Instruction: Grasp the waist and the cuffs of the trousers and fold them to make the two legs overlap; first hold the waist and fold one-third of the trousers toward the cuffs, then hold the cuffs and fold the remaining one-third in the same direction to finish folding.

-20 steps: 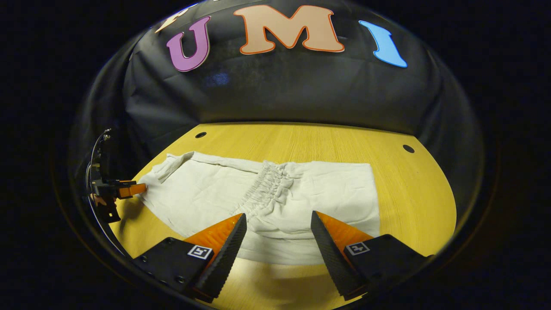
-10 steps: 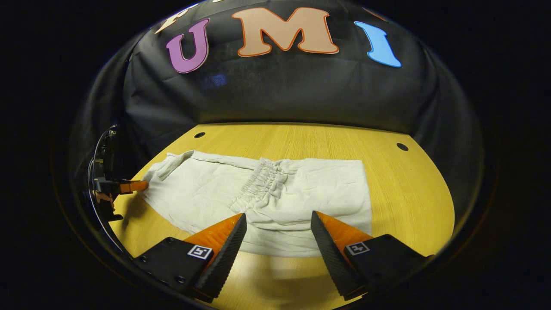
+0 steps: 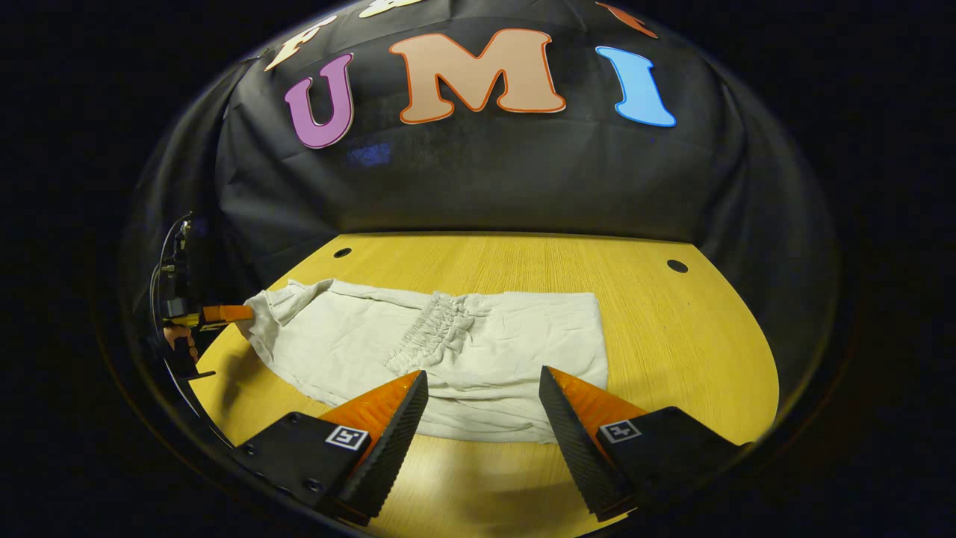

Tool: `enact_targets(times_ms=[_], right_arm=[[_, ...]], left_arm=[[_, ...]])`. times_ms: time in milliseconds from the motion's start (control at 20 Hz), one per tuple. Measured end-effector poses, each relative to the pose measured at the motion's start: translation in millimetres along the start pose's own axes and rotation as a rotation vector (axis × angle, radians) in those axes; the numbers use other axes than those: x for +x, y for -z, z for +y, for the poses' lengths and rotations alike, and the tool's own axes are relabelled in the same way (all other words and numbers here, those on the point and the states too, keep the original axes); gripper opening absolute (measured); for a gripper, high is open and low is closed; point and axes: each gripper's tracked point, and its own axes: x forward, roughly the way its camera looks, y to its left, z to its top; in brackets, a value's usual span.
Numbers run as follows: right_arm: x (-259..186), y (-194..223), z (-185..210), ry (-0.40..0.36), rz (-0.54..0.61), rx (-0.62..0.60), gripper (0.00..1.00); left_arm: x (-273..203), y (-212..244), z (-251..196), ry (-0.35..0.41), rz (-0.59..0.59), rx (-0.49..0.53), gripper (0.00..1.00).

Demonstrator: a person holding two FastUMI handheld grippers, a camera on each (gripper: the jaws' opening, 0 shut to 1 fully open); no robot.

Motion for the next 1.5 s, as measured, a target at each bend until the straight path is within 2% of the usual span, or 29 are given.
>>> enact_targets(times_ms=[350,600,850,1300,1500], right_arm=[[-16,1,-25,-0.021,-0.014,0.014,0.96],[-32,8,-52,-0.020,-0.016,0.024,0.96],[-46,11,-82,-0.008,-0.031,0.053,0.96],[-76,20,-130,0.027,-0.053,0.095,0.96],[-87,25,-151,0.053,-0.055,0.116,0.96]], left_arm=[[-18,-27,-69,0.063,-0.047,0.105,0.00],[-29,-42,-128,0.120,-0.076,0.140,0.00],[-38,-53,-188,0.178,-0.101,0.226,0.00],[-36,-54,-289,0.287,-0.109,0.318,0.00],[-27,-41,-337,0.343,-0.087,0.351,0.00]])
